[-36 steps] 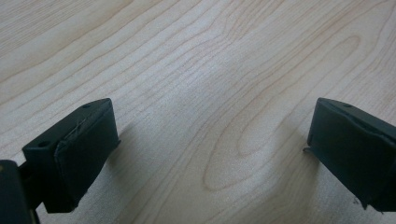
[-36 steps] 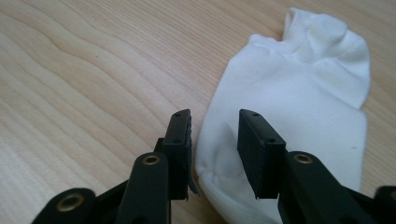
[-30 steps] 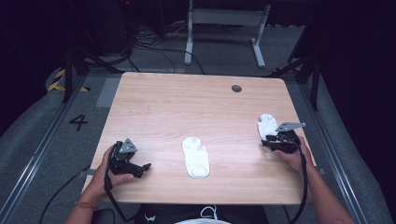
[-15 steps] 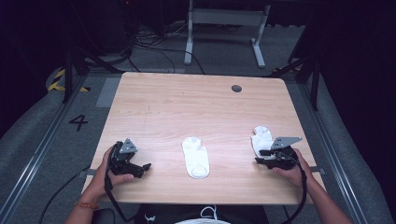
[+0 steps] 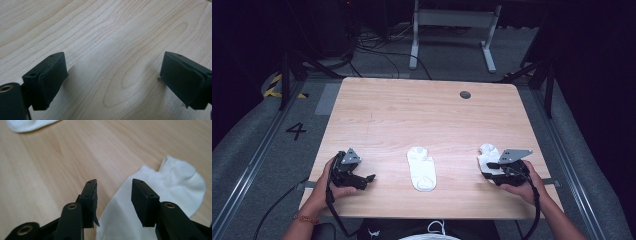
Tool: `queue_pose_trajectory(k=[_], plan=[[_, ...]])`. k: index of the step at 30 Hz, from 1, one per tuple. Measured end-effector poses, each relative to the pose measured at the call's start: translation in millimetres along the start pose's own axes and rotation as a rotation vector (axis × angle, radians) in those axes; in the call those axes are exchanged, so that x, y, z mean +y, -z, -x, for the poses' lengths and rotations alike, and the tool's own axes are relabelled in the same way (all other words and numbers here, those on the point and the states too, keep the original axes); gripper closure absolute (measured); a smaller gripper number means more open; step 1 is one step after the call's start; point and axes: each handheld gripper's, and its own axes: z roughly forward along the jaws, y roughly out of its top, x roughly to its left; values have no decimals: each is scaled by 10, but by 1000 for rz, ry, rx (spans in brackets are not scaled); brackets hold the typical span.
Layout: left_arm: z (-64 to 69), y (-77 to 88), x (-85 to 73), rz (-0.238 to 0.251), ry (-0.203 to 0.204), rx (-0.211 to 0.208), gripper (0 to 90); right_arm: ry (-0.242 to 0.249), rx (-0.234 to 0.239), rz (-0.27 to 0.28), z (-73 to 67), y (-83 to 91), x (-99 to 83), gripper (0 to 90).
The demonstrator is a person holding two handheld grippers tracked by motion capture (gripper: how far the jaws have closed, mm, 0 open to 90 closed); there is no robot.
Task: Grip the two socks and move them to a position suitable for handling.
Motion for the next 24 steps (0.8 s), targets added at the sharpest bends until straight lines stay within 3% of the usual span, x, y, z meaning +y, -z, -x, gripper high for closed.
queue_pose_trajectory(k=[2, 8, 11, 14, 16, 20, 24], plan=[[10, -2, 21, 3, -26, -11, 158, 6, -51, -19, 14, -79, 88, 577], [67, -7, 111, 15, -77, -30, 181, -56, -103, -91, 189, -363, 170, 552], [105, 19, 207, 47, -89, -45, 181, -106, -86, -86, 255, -435, 174, 557], [159, 38, 327, 75, -121, -56, 196, -115, -80, -90, 259, -452, 201, 638], [210, 21, 400, 79, -144, -64, 202, -99, -69, -92, 227, -453, 211, 752], [381, -71, 566, 79, -208, -86, 213, -48, -30, -93, 133, -445, 225, 851], [588, -183, 756, 75, -282, -118, 224, 10, 48, -64, -28, -399, 251, 866]])
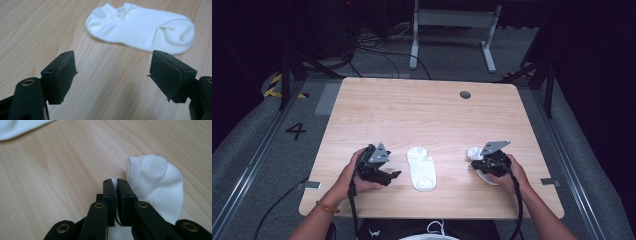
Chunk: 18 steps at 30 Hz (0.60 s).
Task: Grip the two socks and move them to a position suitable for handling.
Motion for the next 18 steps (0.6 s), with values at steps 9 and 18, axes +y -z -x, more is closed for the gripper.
queue_pose_trajectory(k=[9, 18], plan=[[243, -329, 427, 8, -113, -78, 251, 107, 108, 31, -326, 146, -30, 852], [413, -565, 677, -1, -196, -129, 264, 125, 73, 66, -502, 248, -132, 616]])
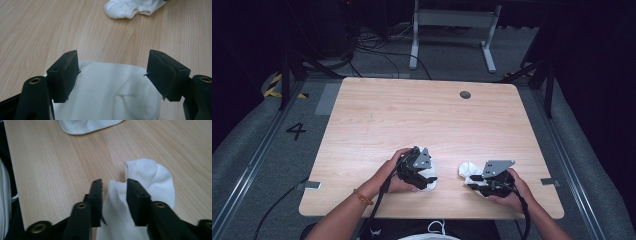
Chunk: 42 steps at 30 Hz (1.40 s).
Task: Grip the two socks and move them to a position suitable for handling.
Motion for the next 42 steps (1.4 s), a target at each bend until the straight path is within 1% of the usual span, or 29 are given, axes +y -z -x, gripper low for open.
queue_pose_trajectory(k=[1, 3, 4, 5, 6, 7, 8, 9, 11, 13, 14, 17, 18, 22, 23, 24, 25, 26, 27, 29, 30, 31, 33, 34, 36, 39, 40, 41, 42], plan=[[3, -20, 17, 3, 2, 0, 266, -7, -4, -3, -10, -11, 8, 613], [-1, -54, 50, 1, -4, -5, 266, 0, -4, -14, -35, -68, 28, 563], [0, -70, 64, 1, -6, -9, 266, -4, -8, -20, -43, -91, 35, 558], [2, -89, 80, -3, -19, -6, 266, -3, -11, -29, -47, -125, 42, 558], [8, -105, 90, -4, -19, -9, 265, -1, -26, -46, -46, -170, 49, 560], [8, -116, 96, -2, -22, -9, 266, -2, -51, -64, -38, -210, 52, 587], [7, -123, 100, -4, -21, -7, 266, -3, -55, -72, -28, -236, 49, 613], [7, -129, 102, -4, -19, -12, 266, -13, -48, -61, -12, -242, 46, 651], [10, -143, 107, -3, -22, -14, 265, -21, -53, -62, 4, -244, 47, 728], [12, -158, 113, -3, -29, -16, 266, -6, -44, -74, 5, -233, 51, 822], [20, -166, 116, -5, -26, -19, 266, -4, -33, -75, 1, -220, 53, 834], [45, -199, 142, -11, -40, -27, 265, 12, 5, -57, -26, -160, 75, 845], [53, -219, 158, -11, -54, -36, 265, 19, 12, -45, -36, -135, 89, 845], [118, -310, 206, -18, -77, -49, 267, 26, 63, 19, -77, -17, 159, 847], [134, -333, 214, -13, -74, -52, 278, 32, 76, 33, -87, 9, 174, 847], [150, -373, 236, -12, -91, -60, 284, 38, 83, 42, -95, 26, 186, 848], [150, -373, 236, -12, -91, -60, 291, 38, 83, 42, -95, 26, 186, 848], [160, -395, 246, -12, -95, -67, 291, 50, 104, 63, -121, 68, 212, 847], [161, -413, 257, -13, -108, -68, 308, 56, 116, 79, -132, 87, 224, 847], [160, -438, 264, -7, -95, -95, 361, 54, 127, 99, -153, 120, 244, 847], [157, -443, 265, -10, -100, -108, 412, 53, 140, 112, -154, 133, 249, 847], [149, -441, 263, -11, -113, -121, 511, 51, 149, 121, -149, 142, 251, 846], [135, -442, 257, 1, -111, -151, 622, 32, 163, 143, -126, 159, 247, 846], [131, -445, 256, -3, -114, -155, 697, 19, 166, 151, -108, 168, 243, 847], [109, -454, 258, -18, -111, -159, 742, -3, 159, 166, -67, 184, 232, 846], [49, -468, 259, -26, -88, -164, 749, -43, 128, 178, 48, 198, 205, 847], [28, -472, 261, -25, -76, -162, 745, -53, 116, 178, 90, 195, 195, 847], [-14, -474, 270, -31, -58, -147, 735, -59, 109, 180, 126, 192, 187, 847], [-48, -484, 275, -27, -31, -145, 728, -75, 93, 180, 179, 184, 174, 847]])
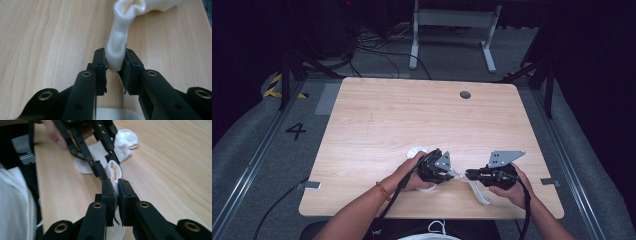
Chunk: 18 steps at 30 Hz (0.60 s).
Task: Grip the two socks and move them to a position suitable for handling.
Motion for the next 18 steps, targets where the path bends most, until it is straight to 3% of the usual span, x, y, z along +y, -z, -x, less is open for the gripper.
queue_pose_trajectory(k=[5, 7, 9, 11, 13, 18], plan=[[-203, -64, 63, -14, 48, -8, 819, -65, -50, 8, 253, -40, -42, 844], [-268, -106, 95, -19, 72, -1, 810, -90, -63, 7, 353, -61, -78, 844], [-321, -141, 127, -19, 101, 1, 722, -99, -70, -4, 391, -68, -104, 846], [-349, -179, 166, -32, 114, -1, 583, -96, -67, -12, 407, -71, -128, 847], [-352, -221, 223, -40, 114, 16, 512, -90, -66, -12, 417, -67, -139, 848], [-314, -268, 308, -12, 126, -10, 439, -70, -47, 23, 351, -2, -100, 852]])
